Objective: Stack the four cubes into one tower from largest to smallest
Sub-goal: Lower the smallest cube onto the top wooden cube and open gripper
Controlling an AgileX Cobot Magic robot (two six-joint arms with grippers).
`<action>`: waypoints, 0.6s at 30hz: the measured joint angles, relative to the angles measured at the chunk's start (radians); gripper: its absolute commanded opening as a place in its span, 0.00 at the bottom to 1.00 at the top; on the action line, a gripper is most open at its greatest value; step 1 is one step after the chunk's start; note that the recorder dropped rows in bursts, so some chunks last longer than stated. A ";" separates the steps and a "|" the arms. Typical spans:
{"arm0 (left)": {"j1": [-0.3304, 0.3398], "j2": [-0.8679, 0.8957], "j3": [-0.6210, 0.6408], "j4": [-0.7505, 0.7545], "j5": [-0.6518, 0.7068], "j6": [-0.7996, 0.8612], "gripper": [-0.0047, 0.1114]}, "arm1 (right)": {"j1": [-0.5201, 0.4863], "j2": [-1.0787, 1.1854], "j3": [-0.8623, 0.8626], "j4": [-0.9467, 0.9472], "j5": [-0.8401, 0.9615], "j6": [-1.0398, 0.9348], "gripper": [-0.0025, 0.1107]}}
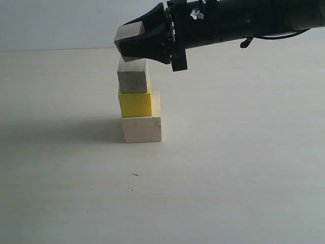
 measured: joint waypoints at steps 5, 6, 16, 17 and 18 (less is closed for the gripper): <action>0.000 0.000 0.041 0.000 -0.035 0.000 0.04 | 0.000 0.039 0.000 0.009 0.002 -0.003 0.02; 0.000 0.000 0.058 0.000 -0.042 0.000 0.04 | 0.000 0.047 0.000 0.009 0.000 -0.003 0.02; 0.000 0.000 0.135 0.008 -0.085 0.000 0.04 | -0.004 0.069 -0.067 0.009 -0.003 -0.003 0.02; 0.000 0.000 0.135 0.008 -0.090 0.000 0.04 | -0.004 0.069 -0.073 0.009 -0.003 -0.003 0.02; 0.000 0.000 0.137 0.010 -0.092 0.000 0.04 | -0.004 0.069 -0.075 0.006 -0.003 -0.003 0.02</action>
